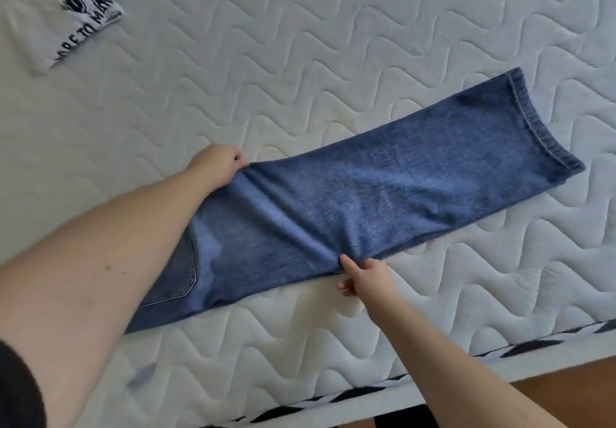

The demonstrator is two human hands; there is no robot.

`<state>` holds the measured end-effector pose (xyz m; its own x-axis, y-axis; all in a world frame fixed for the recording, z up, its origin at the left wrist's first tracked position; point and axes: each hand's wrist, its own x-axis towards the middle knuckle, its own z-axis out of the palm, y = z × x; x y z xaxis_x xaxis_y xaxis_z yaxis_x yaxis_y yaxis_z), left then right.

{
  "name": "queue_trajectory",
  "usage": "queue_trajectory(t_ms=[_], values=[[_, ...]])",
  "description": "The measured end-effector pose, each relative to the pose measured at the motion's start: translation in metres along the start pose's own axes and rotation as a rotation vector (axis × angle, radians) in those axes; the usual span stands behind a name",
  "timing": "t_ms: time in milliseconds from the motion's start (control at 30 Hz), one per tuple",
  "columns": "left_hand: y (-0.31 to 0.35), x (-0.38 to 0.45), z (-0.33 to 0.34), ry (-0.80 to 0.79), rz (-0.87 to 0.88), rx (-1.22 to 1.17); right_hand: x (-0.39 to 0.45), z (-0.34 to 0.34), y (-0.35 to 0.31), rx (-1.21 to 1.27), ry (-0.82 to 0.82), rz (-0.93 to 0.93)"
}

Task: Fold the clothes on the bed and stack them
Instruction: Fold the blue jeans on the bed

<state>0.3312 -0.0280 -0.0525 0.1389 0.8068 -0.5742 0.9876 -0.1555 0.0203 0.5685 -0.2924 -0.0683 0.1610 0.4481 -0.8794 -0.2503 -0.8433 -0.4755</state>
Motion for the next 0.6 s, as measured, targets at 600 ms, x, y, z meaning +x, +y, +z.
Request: queue_trajectory(t_ms=[600], values=[[-0.158, -0.082, 0.058, 0.025, -0.134, -0.275, -0.034, 0.103, 0.009, -0.422, -0.18, 0.204]])
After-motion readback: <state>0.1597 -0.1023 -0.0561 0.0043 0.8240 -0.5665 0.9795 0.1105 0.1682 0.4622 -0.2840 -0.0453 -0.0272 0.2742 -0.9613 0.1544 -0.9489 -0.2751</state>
